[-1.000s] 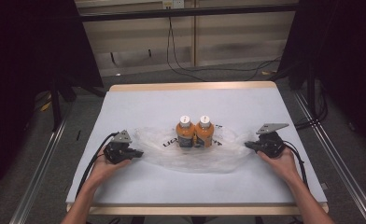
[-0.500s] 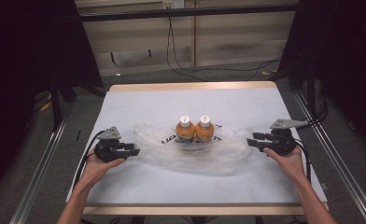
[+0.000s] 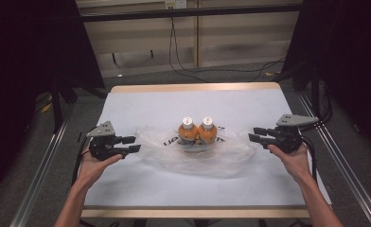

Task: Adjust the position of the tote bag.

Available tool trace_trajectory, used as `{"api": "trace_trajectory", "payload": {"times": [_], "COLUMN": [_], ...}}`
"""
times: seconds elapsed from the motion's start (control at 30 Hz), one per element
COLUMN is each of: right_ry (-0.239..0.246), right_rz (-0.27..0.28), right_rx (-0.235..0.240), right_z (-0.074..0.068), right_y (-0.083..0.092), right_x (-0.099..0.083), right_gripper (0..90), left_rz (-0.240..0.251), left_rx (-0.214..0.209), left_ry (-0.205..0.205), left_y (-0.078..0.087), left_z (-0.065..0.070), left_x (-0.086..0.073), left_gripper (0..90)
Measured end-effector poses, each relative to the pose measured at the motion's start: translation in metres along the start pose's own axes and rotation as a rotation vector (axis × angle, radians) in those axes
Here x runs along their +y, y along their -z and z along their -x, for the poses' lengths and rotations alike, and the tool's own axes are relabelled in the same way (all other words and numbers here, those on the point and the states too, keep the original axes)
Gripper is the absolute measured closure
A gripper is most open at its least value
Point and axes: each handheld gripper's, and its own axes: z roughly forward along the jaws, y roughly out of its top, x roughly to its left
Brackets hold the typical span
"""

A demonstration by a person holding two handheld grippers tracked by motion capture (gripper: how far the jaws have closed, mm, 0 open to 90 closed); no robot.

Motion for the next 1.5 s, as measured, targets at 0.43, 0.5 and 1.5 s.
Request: {"api": "trace_trajectory", "payload": {"times": [0.43,0.5,1.5], "right_ry": [0.100,0.114,0.177], "right_rz": [-0.091,-0.100,-0.306], "right_rx": [0.122,0.132,0.225], "right_z": [-0.016,-0.016,-0.031], "right_y": [-0.031,-0.035,-0.105], "right_x": [0.024,0.029,0.027], "right_gripper": [76.0,78.5,90.0], "left_rz": [-0.001,-0.029,-0.236], "left_rx": [-0.058,-0.057,-0.138], "left_ry": [-0.057,-0.068,-0.126], "left_y": [-0.037,-0.047,-0.123], "left_z": [0.006,0.006,0.020], "left_x": [0.037,0.043,0.038], "left_gripper": [76.4,76.5,83.9]}}
